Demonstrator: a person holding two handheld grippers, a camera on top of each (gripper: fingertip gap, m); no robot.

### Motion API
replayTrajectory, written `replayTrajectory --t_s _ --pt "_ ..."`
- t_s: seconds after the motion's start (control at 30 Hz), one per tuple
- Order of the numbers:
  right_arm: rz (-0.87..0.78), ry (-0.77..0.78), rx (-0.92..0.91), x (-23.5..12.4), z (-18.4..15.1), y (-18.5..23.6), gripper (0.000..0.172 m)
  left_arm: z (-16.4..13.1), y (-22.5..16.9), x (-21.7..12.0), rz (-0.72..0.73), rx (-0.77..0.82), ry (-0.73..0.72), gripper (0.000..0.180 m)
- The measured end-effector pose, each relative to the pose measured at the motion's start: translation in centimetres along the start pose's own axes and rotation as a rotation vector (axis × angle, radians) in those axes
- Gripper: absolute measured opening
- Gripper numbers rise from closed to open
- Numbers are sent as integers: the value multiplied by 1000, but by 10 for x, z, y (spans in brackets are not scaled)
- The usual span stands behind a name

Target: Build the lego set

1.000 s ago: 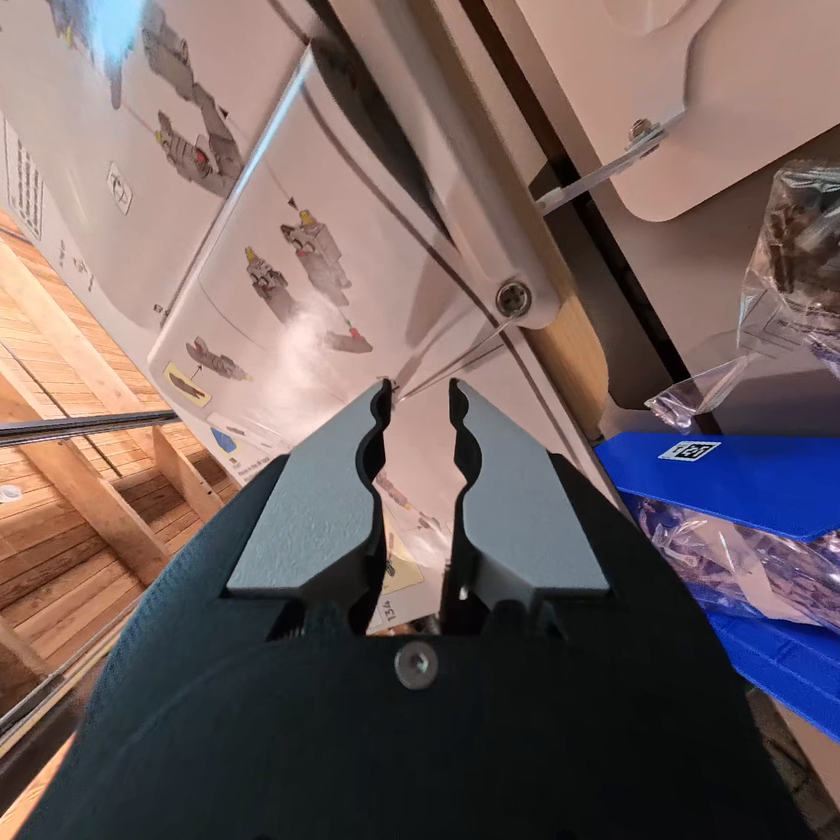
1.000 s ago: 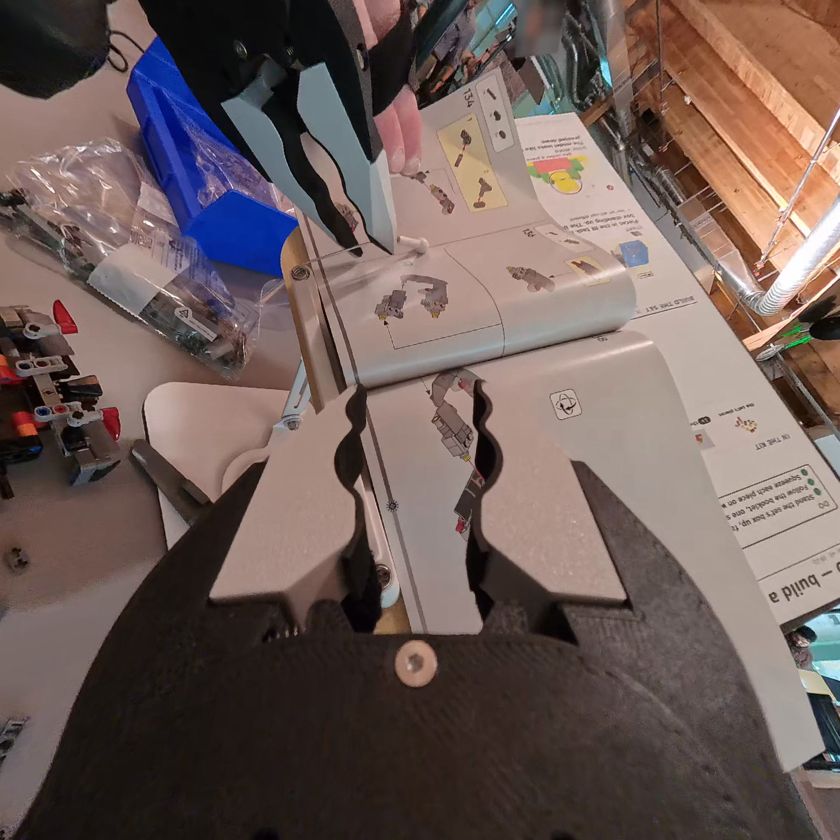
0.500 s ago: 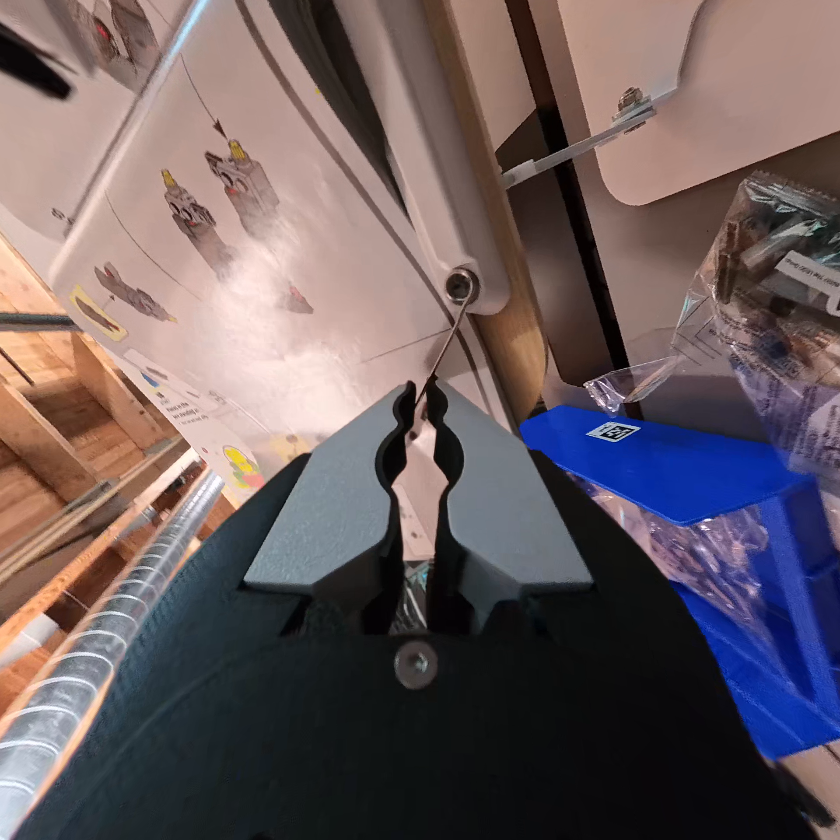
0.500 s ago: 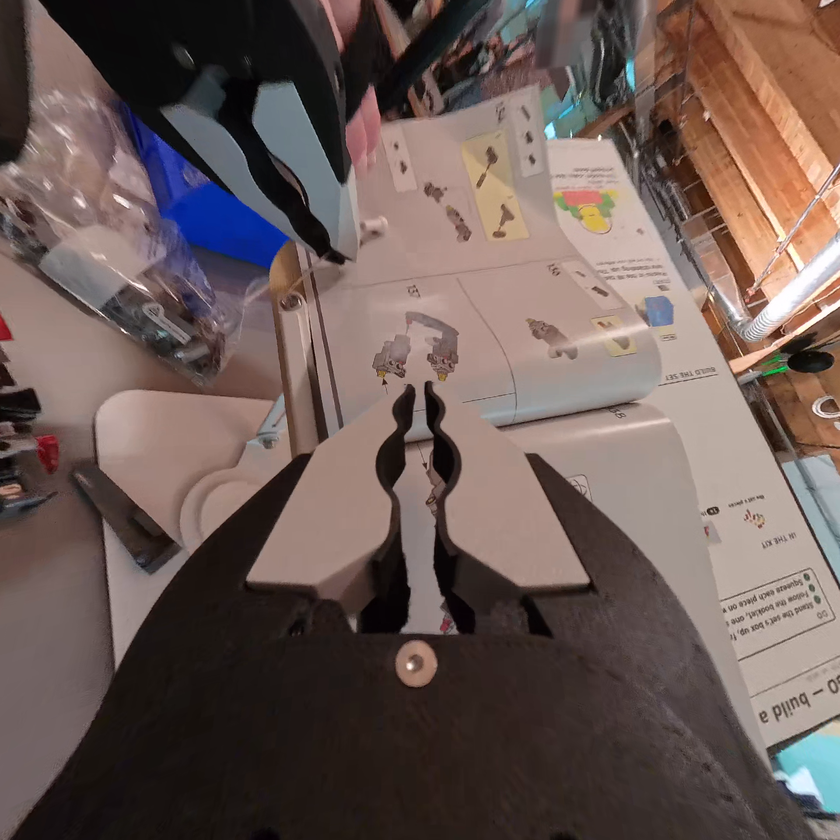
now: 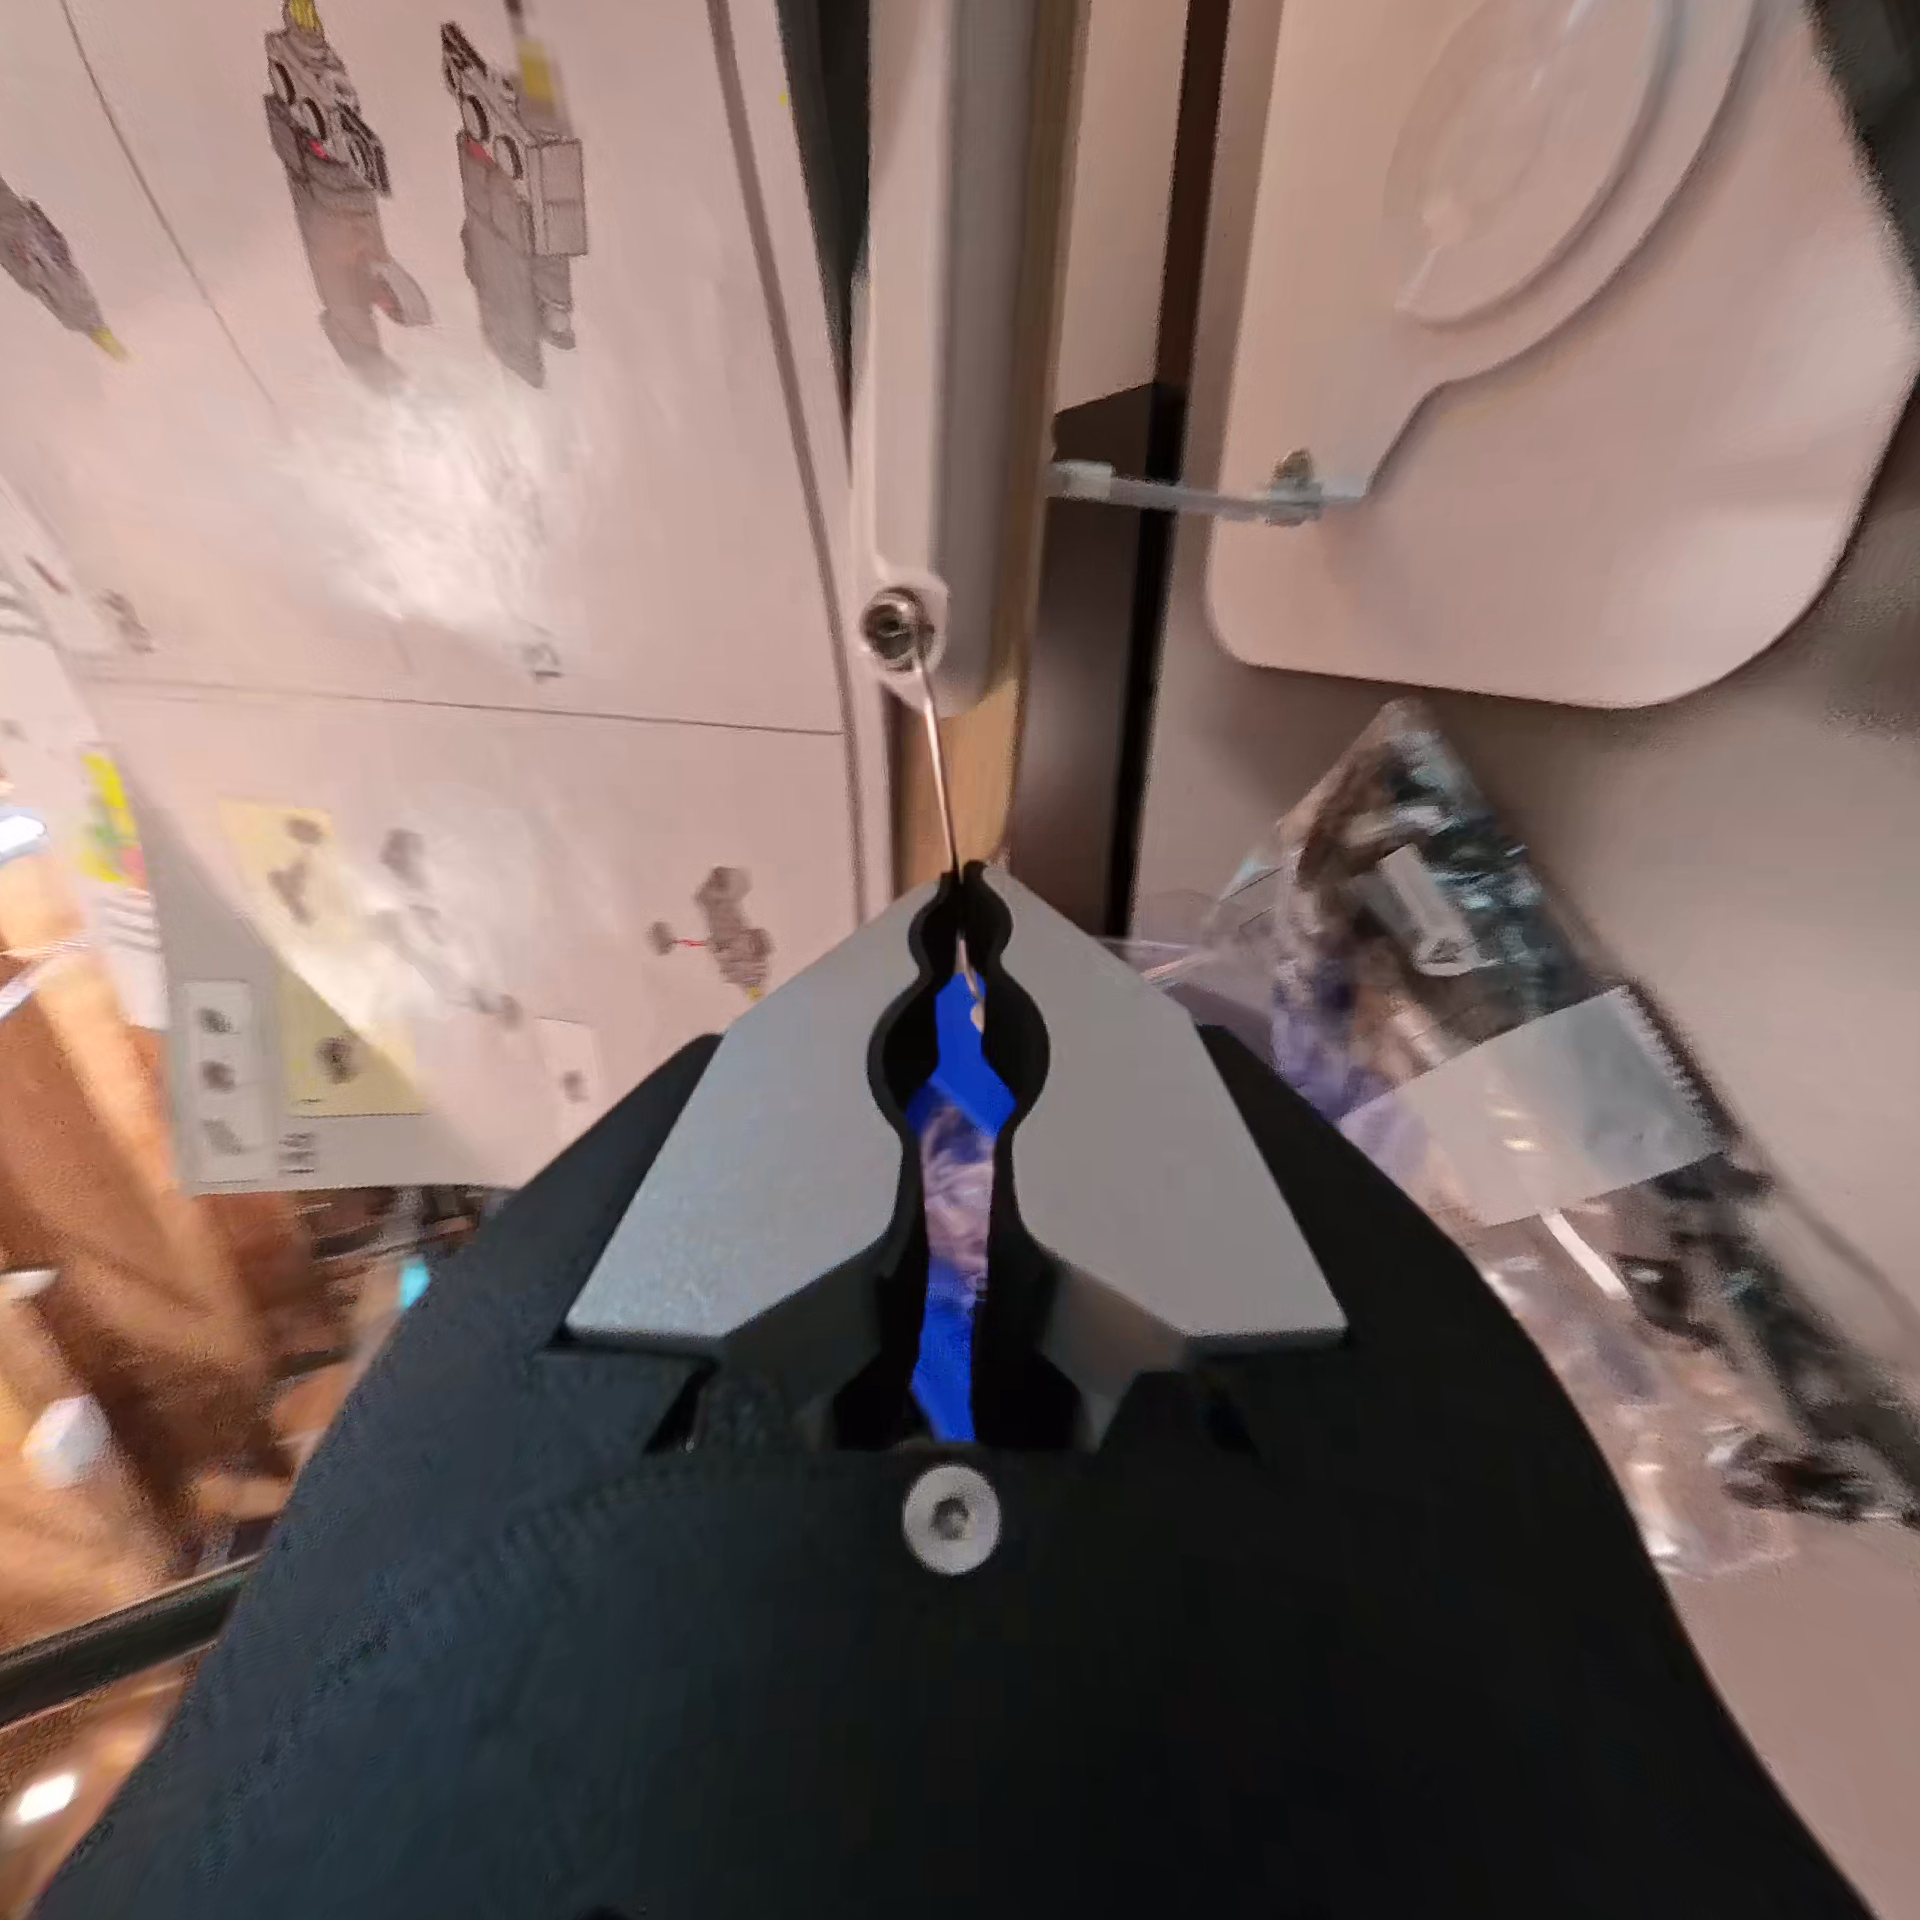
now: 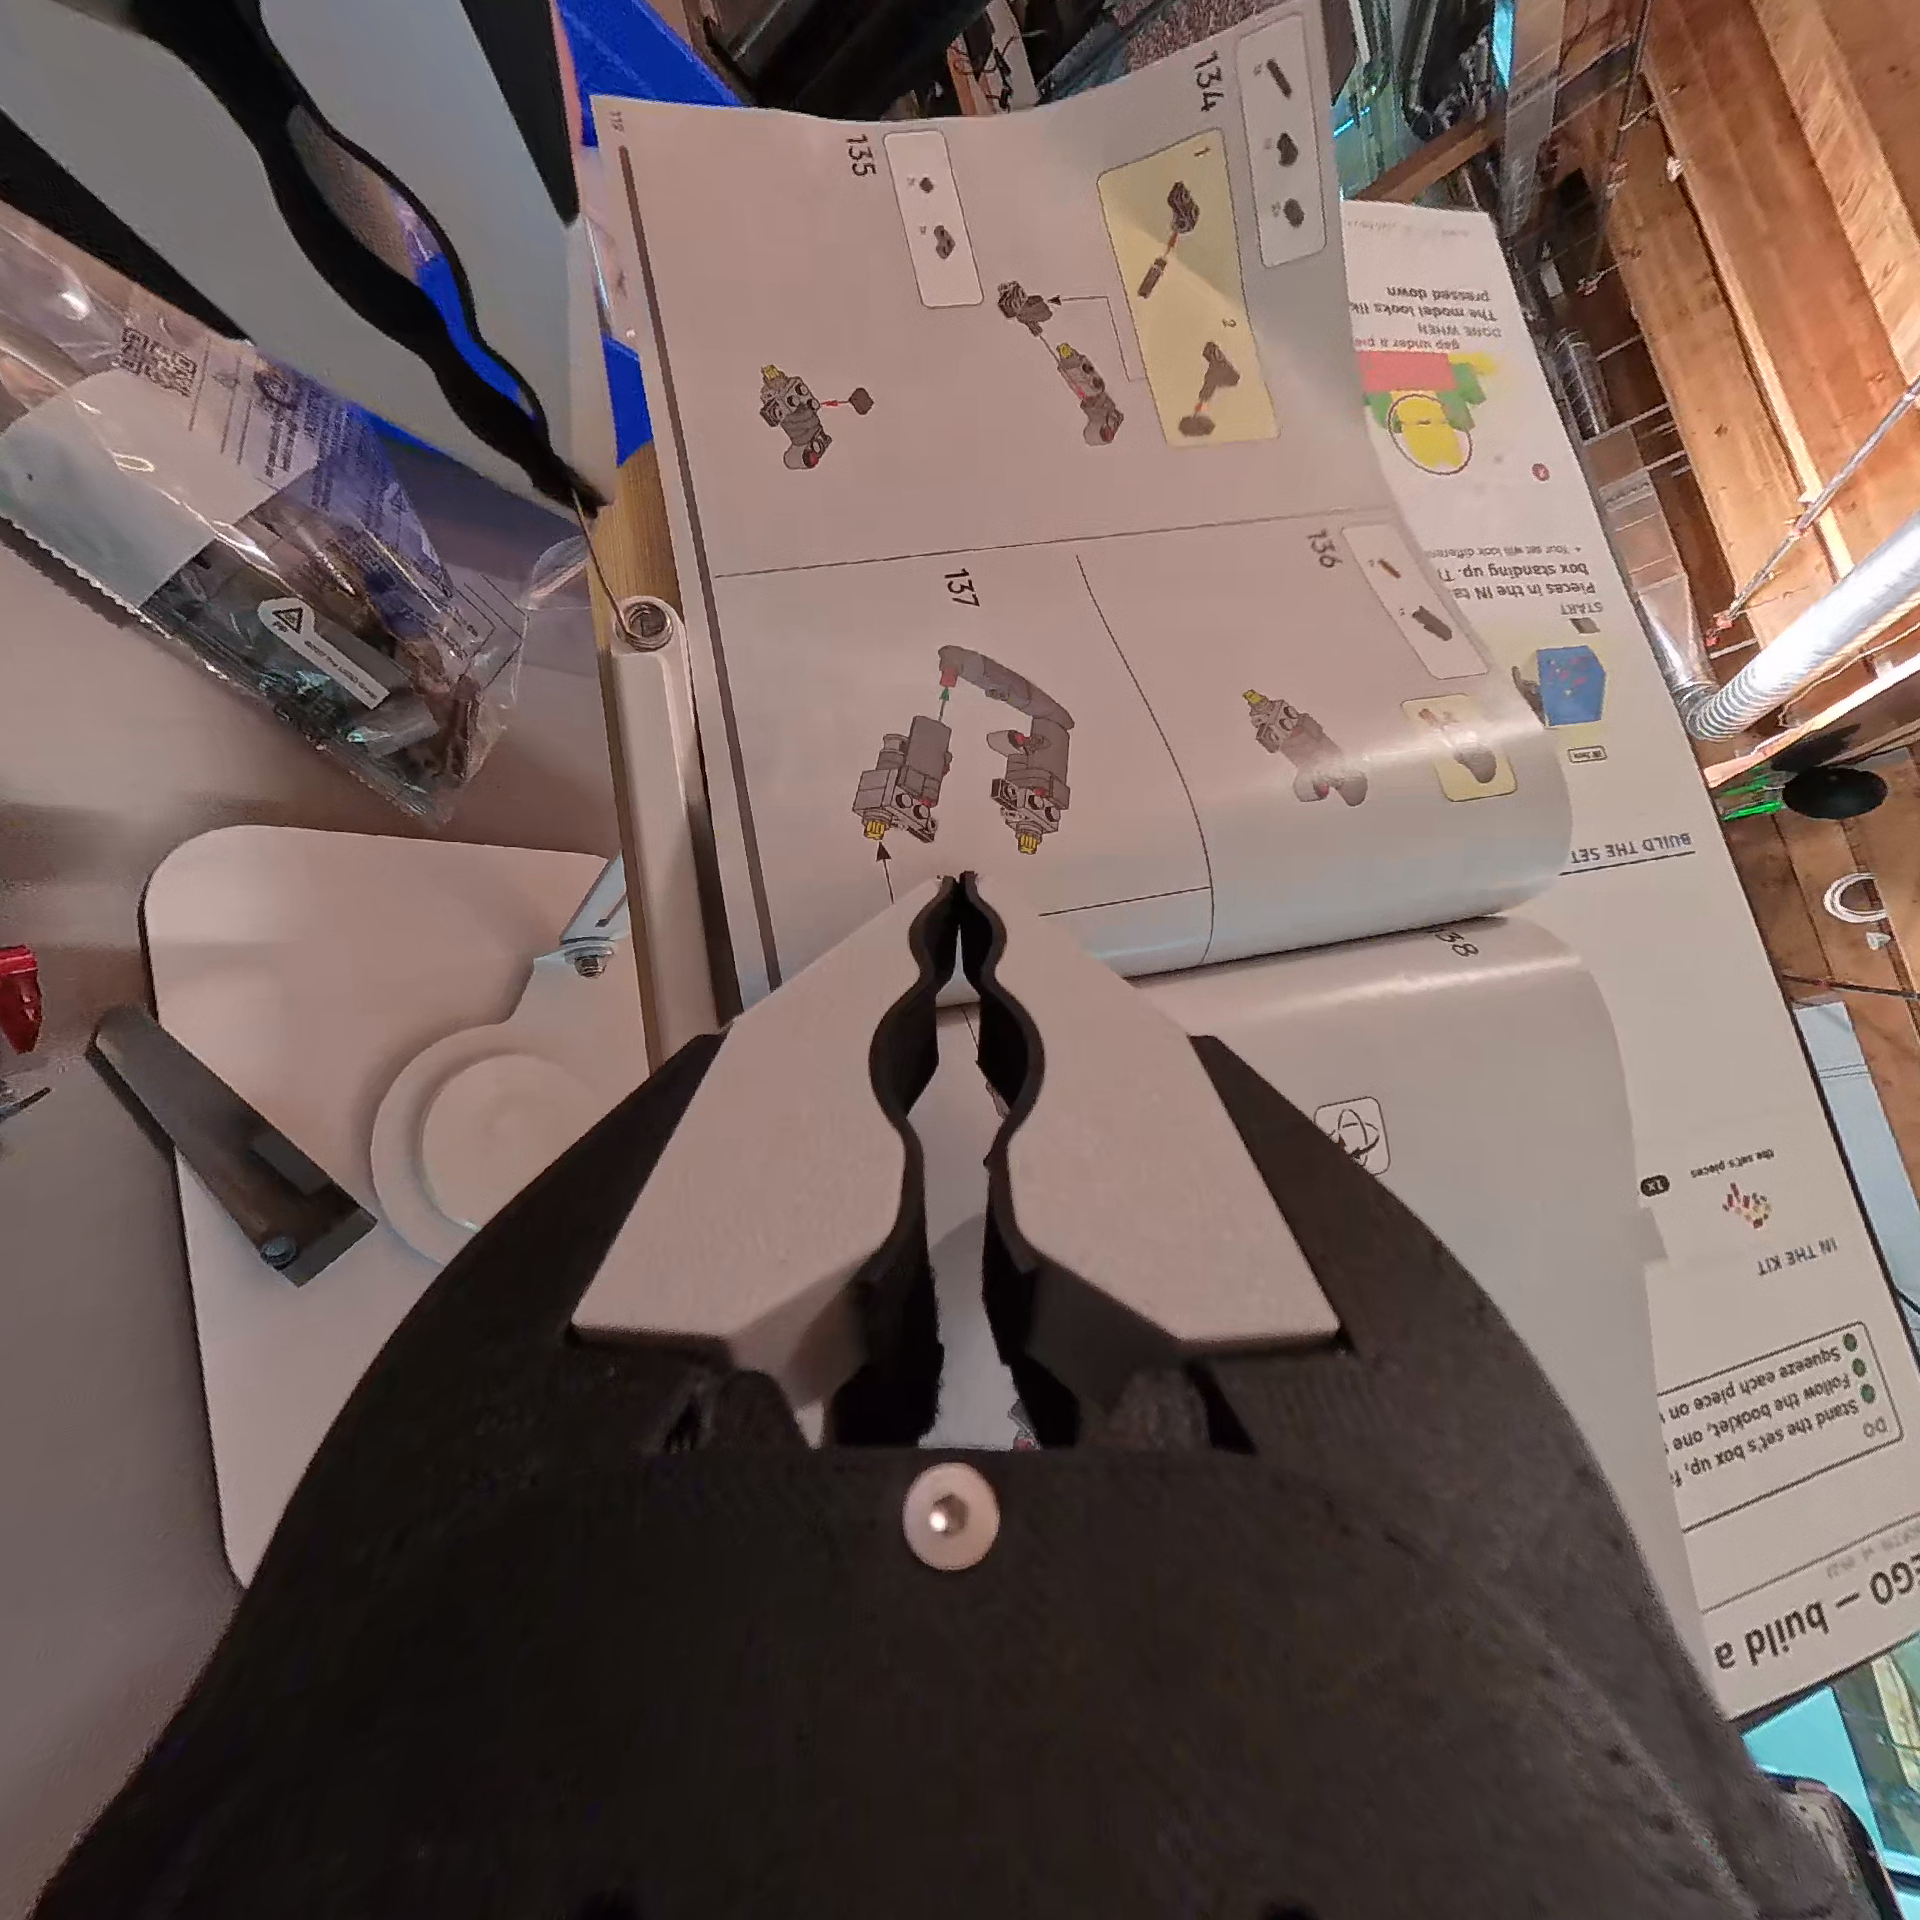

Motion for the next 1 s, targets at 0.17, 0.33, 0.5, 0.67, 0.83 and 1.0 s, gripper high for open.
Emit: replayTrajectory --t_s 0.17,0.33,0.5,0.67,0.83,1.0 --pt "-1 -6 3 -1 -1 0 0 -2 -2 -7 22 -97 -68 5" --pt "7 -6 6 -1 -1 0 0 -6 8 -35 -19 -185 -151 13" --pt "21 -13 40 -1 0 -1 0 17 45 -52 28 -381 -368 15" --pt "9 -42 110 -13 1 -7 31 29 54 -10 35 -472 -352 11" --pt "-72 -26 197 -49 -29 -35 52 24 49 12 36 -521 -333 10" --pt "-146 60 369 -77 -96 -78 83 22 44 21 8 -540 -328 5"
Point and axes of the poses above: each gripper's, where its closed fingertips meet, x out along the fingers, z out of its top, y = z × x across the jaws, the point moved 7 cm from there along -x, back along the fingers, and after that the axes turned 13 degrees about -x, right-handed, at the moved point
